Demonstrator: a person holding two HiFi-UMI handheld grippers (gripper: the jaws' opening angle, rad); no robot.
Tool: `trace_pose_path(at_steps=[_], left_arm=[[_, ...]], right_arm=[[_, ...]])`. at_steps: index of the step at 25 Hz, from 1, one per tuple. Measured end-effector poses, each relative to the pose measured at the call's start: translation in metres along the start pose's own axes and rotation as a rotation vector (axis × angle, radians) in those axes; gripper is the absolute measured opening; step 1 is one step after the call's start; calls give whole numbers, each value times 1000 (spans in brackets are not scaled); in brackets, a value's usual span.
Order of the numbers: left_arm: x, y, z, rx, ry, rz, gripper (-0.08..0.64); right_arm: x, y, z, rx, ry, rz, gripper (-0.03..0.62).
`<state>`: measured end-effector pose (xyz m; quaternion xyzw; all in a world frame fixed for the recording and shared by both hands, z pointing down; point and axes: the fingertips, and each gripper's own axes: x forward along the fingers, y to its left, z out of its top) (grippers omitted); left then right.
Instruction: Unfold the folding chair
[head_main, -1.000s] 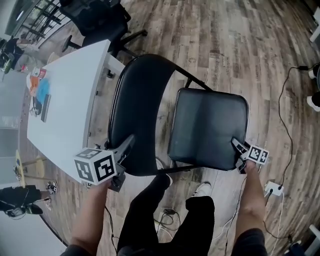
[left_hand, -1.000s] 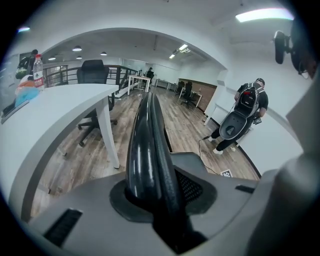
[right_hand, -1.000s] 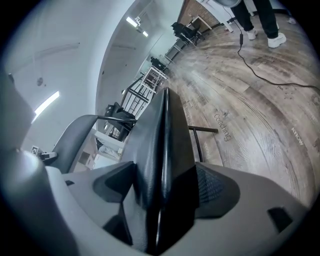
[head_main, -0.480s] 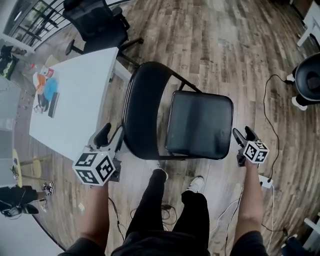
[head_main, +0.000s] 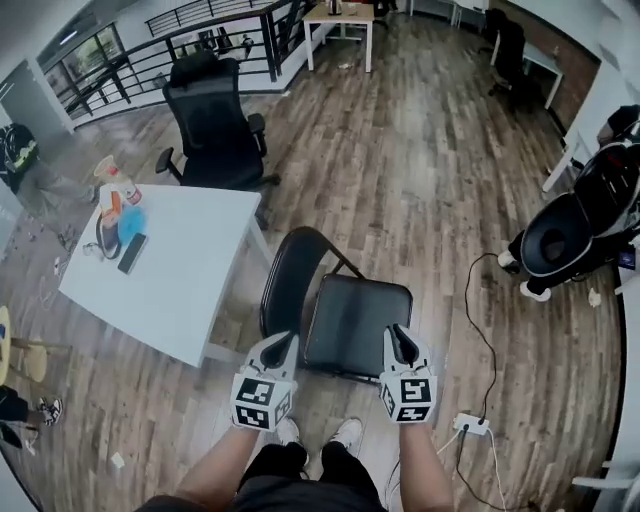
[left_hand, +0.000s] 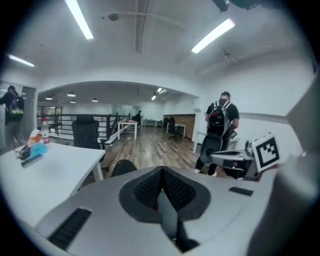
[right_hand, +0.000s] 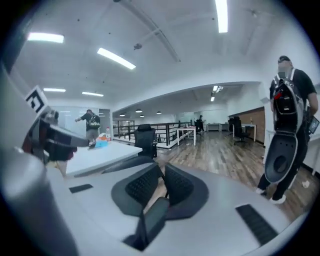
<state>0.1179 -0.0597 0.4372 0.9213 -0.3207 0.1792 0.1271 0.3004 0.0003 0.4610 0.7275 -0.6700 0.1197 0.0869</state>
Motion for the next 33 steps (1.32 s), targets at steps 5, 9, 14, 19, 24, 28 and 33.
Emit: trace_pose_path(at_steps=[5,9,14,19,24,28,33], left_arm=[[-29,-37,20,-9,-96,-180,5],[-66,-32,9,7,-69,-187,5],[-122,-10,-19,24,-22,-193,5],[-152,-1,-17,-14,-66,-184,5],[-172,8,-5,-40,-123,-170,5],[-179,18,-14,-20,-109,-163,5],[-186,38,-17,-66,-127,-156,5]], right_arm=[[-59,52,33,62,-48,-110,15],[-90,91,32,58,-37,-156,14],[-115,151,27,55,-9,-142,14],[-125,183,41,-18,-41,-137,14],[-131,214,70,-84,-130,-122,14],[-130,239,73,-155,-152,-92,14],[-123,249,71,-152,-157,-91,14]])
